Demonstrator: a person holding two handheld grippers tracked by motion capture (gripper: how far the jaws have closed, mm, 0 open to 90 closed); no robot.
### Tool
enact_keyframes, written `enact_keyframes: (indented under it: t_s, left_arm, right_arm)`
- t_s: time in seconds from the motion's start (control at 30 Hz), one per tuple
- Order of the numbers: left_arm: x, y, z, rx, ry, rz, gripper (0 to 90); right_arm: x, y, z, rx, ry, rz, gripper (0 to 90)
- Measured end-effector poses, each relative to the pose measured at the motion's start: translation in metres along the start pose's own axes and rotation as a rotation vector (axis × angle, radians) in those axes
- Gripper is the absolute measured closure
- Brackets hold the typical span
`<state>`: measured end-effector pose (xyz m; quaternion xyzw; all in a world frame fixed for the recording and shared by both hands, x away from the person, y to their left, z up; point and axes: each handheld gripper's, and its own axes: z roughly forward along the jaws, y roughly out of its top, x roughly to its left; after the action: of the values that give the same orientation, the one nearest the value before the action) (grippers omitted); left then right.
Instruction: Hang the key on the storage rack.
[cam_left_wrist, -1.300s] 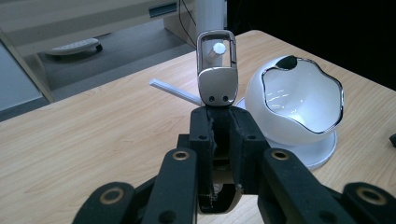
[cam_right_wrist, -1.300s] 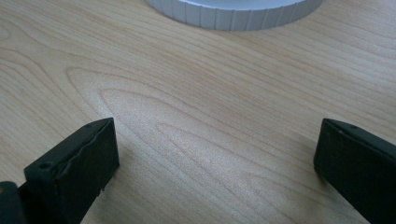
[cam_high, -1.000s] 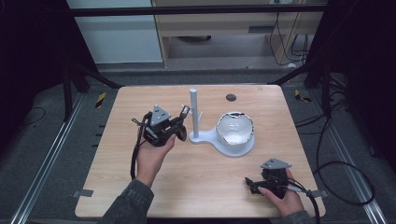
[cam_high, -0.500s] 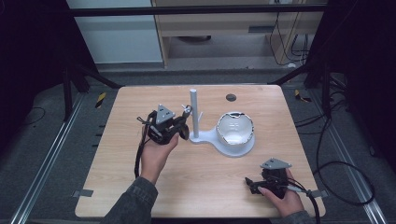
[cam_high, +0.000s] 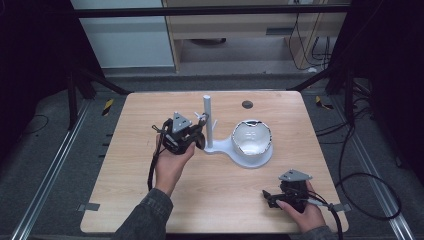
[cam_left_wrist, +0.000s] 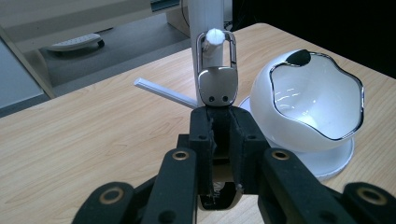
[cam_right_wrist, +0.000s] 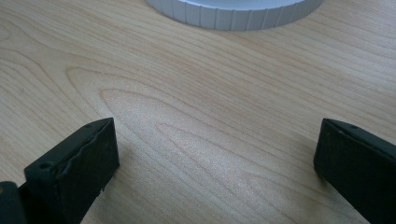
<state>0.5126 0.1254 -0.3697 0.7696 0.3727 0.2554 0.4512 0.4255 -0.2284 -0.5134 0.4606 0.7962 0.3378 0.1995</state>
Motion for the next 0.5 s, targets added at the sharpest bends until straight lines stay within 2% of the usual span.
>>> enact_keyframes:
  t_s: [0.5]
  left_arm:
    - [-0.0014, -0.0047, 0.0085, 0.009, -0.002, -0.01, 79.8]
  right_arm:
    - [0.0001, 0.0, 0.0, 0.0, 0.0, 0.001, 0.4]
